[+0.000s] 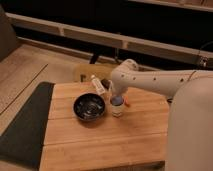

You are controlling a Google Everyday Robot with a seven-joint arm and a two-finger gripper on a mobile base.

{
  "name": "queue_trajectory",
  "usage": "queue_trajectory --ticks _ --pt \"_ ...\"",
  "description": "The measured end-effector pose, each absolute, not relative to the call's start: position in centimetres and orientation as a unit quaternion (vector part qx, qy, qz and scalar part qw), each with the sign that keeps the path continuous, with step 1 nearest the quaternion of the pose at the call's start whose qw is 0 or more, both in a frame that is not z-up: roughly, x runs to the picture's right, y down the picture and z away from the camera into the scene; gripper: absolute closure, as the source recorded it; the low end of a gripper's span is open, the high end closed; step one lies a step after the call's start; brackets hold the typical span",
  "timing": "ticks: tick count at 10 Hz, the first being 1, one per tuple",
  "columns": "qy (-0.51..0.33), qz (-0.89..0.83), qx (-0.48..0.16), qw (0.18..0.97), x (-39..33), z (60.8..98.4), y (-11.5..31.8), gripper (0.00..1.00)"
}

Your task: Place the white sponge in the ceramic cup

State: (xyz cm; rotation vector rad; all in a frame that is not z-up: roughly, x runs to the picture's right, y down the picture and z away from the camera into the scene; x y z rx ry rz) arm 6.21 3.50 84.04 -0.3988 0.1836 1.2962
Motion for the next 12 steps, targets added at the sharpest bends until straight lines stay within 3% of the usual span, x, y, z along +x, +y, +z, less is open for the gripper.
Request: queue_trajectory --ticks 8,10,12 --pt "0.085 0.599 -0.184 0.775 6.18 84.03 3.49 0.58" --pt "0.085 0.599 -0.184 0.775 6.18 84.03 3.49 0.65" --pt "0.085 0.599 -0.184 0.775 6.17 84.03 3.5 0.59"
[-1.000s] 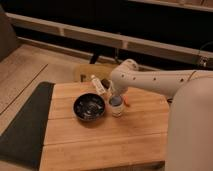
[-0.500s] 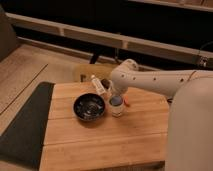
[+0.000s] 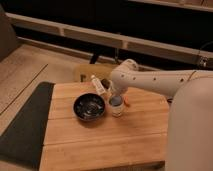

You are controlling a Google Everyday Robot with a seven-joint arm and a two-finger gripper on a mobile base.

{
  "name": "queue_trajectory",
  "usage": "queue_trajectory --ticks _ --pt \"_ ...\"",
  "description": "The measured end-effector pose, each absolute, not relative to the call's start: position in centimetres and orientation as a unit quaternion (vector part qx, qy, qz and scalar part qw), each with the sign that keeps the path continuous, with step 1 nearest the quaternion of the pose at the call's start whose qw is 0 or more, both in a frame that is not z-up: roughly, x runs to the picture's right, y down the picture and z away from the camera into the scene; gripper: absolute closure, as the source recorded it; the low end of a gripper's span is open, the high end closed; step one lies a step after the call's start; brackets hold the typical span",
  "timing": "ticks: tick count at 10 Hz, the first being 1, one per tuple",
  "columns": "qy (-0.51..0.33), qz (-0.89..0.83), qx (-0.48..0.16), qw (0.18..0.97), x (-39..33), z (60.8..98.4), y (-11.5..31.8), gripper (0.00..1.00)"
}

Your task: Place the white sponge in the ceramic cup

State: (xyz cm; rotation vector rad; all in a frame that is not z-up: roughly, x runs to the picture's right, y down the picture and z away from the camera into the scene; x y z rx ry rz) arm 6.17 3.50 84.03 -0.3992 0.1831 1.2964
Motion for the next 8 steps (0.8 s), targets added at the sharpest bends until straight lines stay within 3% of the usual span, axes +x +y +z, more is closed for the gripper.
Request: queue_trajectory --ticks 4,8 --pt "0.085 0.599 -0.184 0.775 6.17 84.04 3.5 0.21" --pt "0.085 0.599 -0.184 0.775 6.16 84.04 3.5 0.2"
